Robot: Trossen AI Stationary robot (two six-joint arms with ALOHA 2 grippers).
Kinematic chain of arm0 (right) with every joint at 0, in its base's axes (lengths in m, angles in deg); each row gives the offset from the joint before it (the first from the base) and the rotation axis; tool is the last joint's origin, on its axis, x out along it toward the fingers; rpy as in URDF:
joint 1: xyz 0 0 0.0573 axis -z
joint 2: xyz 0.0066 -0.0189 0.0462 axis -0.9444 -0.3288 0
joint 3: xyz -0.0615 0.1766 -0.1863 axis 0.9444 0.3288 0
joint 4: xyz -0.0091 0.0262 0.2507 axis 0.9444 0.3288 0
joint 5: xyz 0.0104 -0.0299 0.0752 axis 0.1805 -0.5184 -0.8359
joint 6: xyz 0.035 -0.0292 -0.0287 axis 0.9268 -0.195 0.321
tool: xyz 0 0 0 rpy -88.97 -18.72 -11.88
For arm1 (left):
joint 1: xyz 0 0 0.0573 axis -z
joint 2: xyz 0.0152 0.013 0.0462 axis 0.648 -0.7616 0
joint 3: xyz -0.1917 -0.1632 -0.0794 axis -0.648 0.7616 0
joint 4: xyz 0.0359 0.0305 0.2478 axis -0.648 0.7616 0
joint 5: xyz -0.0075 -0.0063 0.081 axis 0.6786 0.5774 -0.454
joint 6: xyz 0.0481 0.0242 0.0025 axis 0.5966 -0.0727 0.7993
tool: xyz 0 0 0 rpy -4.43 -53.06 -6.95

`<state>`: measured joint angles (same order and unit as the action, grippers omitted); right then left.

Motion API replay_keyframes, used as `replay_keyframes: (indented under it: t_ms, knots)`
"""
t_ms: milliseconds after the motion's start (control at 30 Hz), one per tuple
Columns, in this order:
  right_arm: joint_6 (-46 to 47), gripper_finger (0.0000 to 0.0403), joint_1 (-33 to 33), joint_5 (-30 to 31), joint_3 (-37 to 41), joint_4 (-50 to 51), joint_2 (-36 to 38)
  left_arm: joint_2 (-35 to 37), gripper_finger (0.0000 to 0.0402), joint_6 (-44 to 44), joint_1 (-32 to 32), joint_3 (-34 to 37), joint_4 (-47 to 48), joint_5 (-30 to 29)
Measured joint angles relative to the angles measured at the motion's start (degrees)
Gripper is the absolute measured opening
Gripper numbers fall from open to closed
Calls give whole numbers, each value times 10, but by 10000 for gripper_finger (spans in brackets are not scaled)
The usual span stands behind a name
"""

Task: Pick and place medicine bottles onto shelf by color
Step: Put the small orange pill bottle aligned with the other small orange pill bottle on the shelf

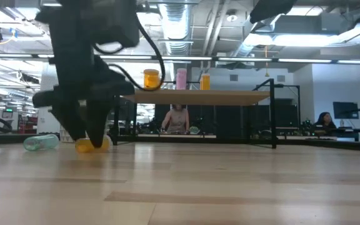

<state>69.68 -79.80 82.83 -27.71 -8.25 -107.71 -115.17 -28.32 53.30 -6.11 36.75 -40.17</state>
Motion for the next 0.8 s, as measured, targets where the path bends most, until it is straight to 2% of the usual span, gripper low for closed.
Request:
replay_keyframes:
  t_ms: [300, 500, 667, 800]
  knots:
    - [-2, 193, 0, 0, 0, -3, 0, -31, 167, 25, 4, -2, -12, 7]
    - [-4, 193, 0, 0, 0, -4, 0, -16, 121, 73, 7, -7, -15, -1]
    - [-7, 193, 0, 0, 0, -11, 3, 14, 82, 126, 11, -17, -34, -37]
    - [-21, 193, 0, 0, 0, -21, 12, 49, 72, 204, 24, -16, -96, -108]
